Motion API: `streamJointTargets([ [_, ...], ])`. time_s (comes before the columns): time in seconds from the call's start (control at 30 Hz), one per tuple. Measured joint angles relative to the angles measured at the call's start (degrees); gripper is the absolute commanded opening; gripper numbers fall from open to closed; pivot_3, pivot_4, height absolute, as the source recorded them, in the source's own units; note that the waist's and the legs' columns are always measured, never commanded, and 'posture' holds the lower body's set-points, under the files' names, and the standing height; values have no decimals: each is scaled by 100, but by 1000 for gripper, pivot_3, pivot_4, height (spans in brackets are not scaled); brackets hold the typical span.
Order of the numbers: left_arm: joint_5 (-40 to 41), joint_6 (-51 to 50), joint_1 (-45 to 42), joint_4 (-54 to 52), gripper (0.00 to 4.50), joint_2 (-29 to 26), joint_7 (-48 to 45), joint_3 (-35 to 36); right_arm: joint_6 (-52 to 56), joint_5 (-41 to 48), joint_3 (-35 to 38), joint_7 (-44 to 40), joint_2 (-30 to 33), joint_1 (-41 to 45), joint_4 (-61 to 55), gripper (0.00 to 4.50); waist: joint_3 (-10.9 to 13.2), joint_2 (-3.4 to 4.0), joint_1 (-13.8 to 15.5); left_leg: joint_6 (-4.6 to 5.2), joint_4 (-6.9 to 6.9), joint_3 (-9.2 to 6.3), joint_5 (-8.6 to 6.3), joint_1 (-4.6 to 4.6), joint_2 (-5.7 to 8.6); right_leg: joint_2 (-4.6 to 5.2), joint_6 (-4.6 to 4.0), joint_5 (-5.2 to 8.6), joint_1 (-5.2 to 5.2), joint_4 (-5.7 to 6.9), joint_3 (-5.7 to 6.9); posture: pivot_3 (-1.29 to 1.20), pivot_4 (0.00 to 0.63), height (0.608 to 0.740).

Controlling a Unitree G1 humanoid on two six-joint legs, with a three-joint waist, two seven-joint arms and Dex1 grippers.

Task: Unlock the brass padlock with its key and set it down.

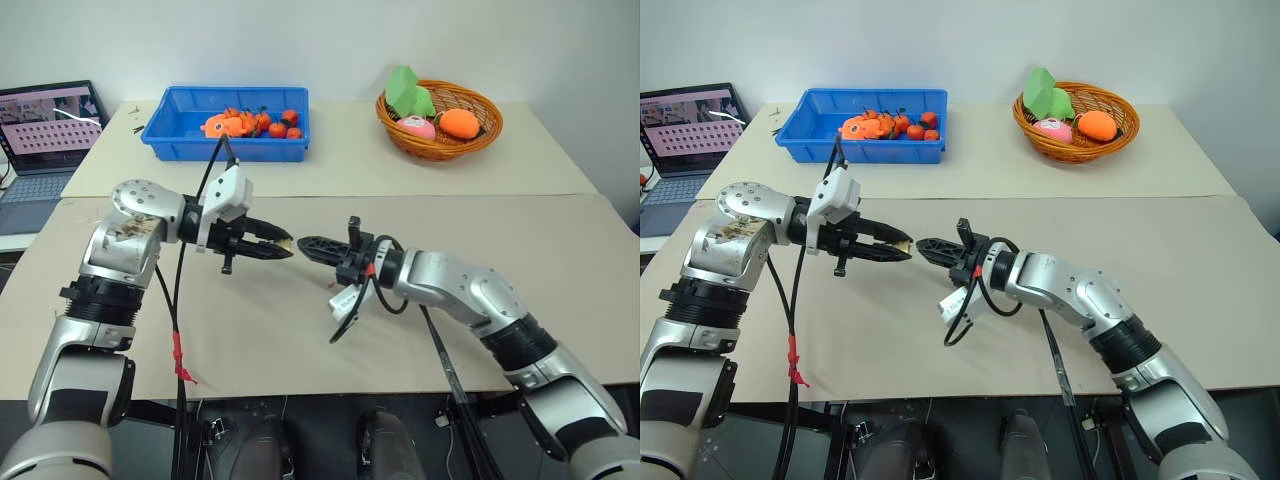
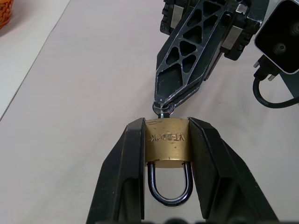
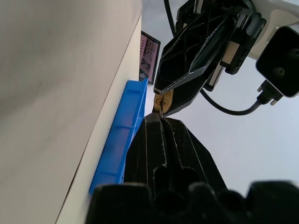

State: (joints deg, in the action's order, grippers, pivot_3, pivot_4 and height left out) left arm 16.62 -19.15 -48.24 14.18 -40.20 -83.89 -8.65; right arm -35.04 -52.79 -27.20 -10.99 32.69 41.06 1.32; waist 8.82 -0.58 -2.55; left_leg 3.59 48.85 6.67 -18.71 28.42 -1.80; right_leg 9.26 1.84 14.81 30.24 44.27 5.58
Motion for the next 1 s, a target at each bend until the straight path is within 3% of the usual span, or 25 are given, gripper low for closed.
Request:
streamJointTargets([
  [0.2, -6, 0, 0, 28, 857, -1, 8, 4, 48, 279, 49, -338, -83, -1, 0, 72, 0, 0, -1, 0, 0, 0, 0, 0, 0, 0, -3, -2, 0, -1, 1, 0, 150, 664],
  [0.4, -8, 1, 0, 29, 857, -16, 14, 46, 382, 1386, 113, -1237, -315, -10, 0, 72, 0, 0, -2, 0, 0, -2, 0, 0, 0, 0, -6, -4, -1, -1, 1, 0, 150, 664],
  [0.6, -68, 0, 0, 28, 857, -32, 18, 75, 1232, 2909, 246, -2413, -623, -35, -6, 72, 0, 0, 3, 1, 0, -4, 0, 0, 1, 0, -9, -6, -3, -2, 4, 0, 150, 664],
  [1.0, -77, -4, 6, 22, 857, -7, 79, 90, 2715, 4279, 521, -3277, -1184, -168, -728, 72, 0, 0, 1, 1, -3, -5, 0, -1, 0, -1, -11, -7, -4, -3, 5, 0, 150, 664],
])
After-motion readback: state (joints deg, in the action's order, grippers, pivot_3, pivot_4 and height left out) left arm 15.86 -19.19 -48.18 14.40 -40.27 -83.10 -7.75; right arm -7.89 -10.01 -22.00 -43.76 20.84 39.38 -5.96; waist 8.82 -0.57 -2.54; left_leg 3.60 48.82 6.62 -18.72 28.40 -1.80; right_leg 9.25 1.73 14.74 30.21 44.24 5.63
